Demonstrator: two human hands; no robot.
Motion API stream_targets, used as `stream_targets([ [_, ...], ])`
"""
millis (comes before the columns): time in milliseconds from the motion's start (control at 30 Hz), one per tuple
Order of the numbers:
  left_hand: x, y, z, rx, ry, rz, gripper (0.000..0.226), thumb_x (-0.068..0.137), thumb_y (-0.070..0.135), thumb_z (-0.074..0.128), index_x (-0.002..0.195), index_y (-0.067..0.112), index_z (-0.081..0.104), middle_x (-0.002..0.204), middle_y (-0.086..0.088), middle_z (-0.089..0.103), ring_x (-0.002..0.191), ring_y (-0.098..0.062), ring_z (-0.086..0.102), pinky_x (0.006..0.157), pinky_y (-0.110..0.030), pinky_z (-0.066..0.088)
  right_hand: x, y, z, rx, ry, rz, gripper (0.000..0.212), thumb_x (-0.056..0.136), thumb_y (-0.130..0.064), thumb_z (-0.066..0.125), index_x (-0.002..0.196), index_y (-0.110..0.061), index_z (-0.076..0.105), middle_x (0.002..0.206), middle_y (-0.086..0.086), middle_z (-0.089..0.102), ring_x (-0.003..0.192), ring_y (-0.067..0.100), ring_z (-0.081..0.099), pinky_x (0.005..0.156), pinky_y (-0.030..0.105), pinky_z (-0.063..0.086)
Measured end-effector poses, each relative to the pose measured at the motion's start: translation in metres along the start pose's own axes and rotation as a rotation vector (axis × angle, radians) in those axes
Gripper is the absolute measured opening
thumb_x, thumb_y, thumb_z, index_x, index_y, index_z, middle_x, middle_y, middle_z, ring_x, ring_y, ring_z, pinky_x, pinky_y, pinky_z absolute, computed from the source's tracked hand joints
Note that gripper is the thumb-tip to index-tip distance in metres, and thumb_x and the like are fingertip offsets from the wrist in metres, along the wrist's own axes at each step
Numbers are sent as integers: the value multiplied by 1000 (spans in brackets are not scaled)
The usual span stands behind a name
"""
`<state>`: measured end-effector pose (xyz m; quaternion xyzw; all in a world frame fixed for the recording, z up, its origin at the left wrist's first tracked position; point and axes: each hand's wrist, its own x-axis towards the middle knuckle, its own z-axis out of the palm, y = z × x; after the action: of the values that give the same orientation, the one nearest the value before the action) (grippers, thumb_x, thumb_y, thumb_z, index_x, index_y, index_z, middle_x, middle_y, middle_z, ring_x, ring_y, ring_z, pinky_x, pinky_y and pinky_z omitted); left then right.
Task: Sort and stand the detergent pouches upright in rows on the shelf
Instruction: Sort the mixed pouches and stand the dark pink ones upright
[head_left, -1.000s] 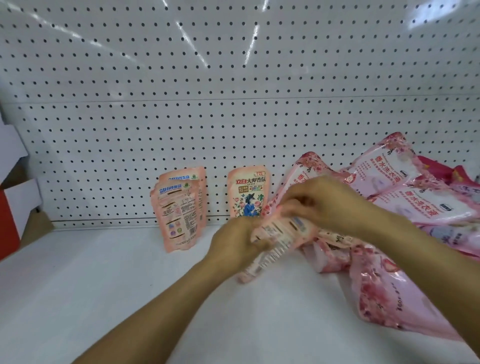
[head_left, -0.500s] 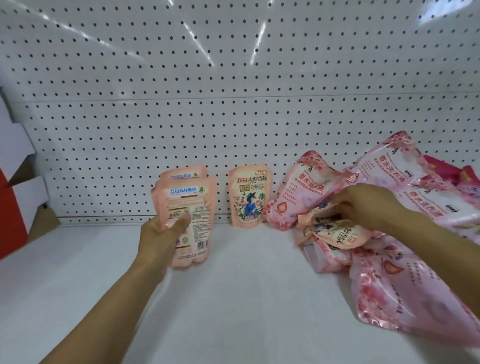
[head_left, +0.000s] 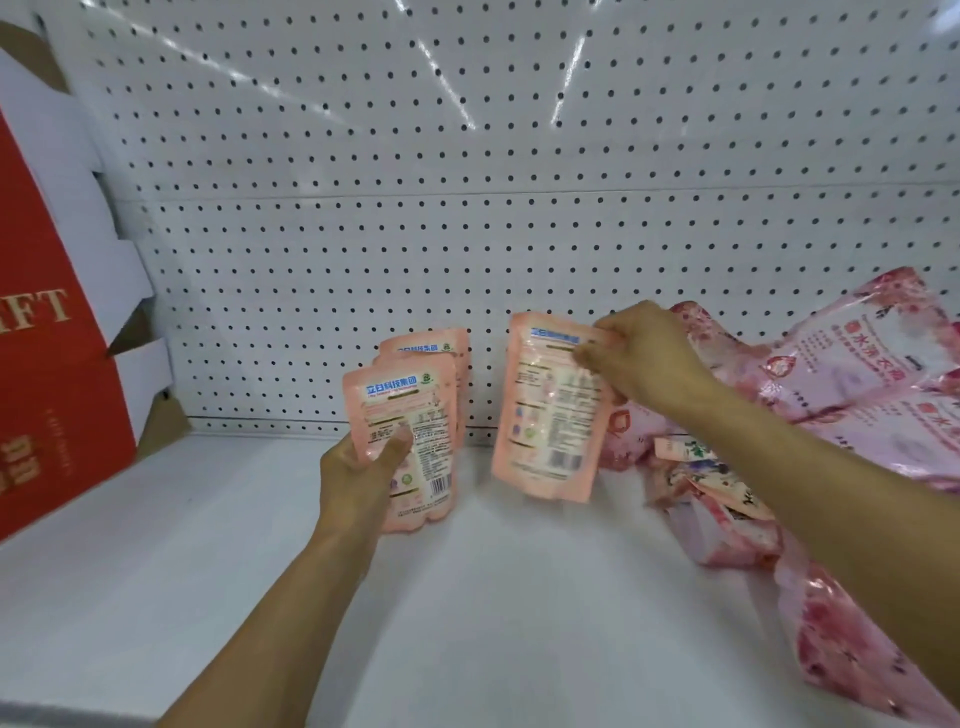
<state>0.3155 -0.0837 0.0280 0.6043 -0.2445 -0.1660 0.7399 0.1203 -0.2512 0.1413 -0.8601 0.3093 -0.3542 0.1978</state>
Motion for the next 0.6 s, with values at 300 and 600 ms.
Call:
stream_targets([
  [300, -6, 2, 3, 39, 27, 5, 8, 90, 23, 71, 97, 26, 71, 86, 0, 78, 65, -18, 75, 53, -41, 60, -13, -8, 50, 137, -197, 3, 16, 94, -16, 58, 90, -5, 69, 77, 3, 71, 62, 16, 68, 53, 33, 57],
  [600, -16, 19, 10, 300, 161, 307, 84, 79, 2, 78, 145, 22, 30, 138, 6, 45, 118, -13, 54, 85, -23, 51, -55, 58, -75, -222, -374, -38, 51, 87, -37, 67, 136, -32, 52, 139, -15, 51, 119, -2, 47, 98, 19, 38],
])
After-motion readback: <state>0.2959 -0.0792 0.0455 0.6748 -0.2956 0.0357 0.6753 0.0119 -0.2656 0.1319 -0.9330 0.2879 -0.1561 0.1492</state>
